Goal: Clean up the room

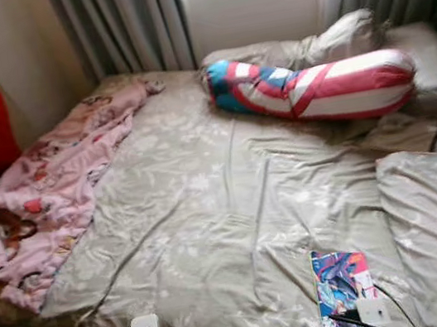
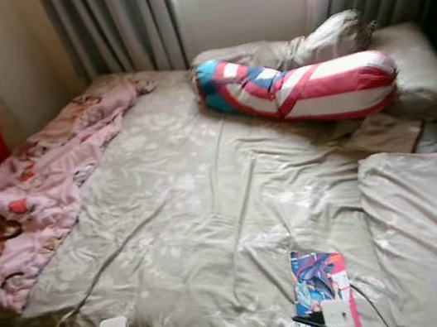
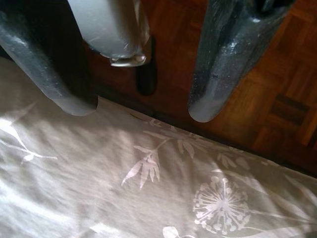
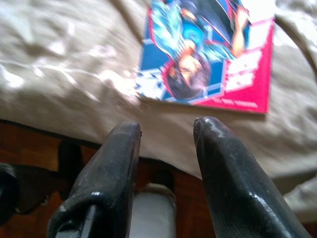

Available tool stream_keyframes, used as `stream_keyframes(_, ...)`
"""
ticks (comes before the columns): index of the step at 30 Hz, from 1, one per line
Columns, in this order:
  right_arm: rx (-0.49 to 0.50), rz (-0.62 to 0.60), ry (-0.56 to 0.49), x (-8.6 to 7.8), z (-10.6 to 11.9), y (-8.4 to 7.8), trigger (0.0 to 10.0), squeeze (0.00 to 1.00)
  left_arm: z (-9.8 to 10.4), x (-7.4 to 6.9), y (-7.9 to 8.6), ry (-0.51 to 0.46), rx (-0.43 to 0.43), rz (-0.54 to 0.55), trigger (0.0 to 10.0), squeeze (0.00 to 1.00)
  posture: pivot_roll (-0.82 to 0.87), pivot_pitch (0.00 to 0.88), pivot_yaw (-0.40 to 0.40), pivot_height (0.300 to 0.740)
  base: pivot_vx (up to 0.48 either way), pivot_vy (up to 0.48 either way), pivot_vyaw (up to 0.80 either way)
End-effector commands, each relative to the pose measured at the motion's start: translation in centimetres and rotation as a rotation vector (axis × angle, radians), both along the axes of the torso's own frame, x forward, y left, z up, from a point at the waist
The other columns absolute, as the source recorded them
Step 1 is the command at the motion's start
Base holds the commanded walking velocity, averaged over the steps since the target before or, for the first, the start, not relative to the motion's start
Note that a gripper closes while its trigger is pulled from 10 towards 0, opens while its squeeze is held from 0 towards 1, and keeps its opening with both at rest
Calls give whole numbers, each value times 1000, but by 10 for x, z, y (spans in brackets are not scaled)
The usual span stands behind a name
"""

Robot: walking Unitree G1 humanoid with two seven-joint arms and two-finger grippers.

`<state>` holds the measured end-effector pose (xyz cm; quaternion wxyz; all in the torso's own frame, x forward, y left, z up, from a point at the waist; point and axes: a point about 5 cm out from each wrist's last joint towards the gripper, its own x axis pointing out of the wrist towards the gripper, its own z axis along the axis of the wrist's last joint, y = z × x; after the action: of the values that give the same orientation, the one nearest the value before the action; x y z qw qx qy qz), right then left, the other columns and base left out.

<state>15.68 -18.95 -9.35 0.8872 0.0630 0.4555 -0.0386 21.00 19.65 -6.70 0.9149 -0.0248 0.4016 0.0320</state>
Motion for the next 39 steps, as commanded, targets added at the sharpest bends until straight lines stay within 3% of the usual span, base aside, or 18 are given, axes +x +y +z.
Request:
stream_keyframes(1, 15, -10, -16, 7, 2, 5, 10000, 0, 1, 3, 1, 4, 15, -15, 10000, 0, -26, 3, -2, 740, 0, 296, 0)
stream_keyframes(39, 14, 15, -23, 10, 3, 6, 10000, 0, 0, 0, 1, 7, 23, -38, 10000, 0, -22, 16, -1, 740, 0, 387, 23)
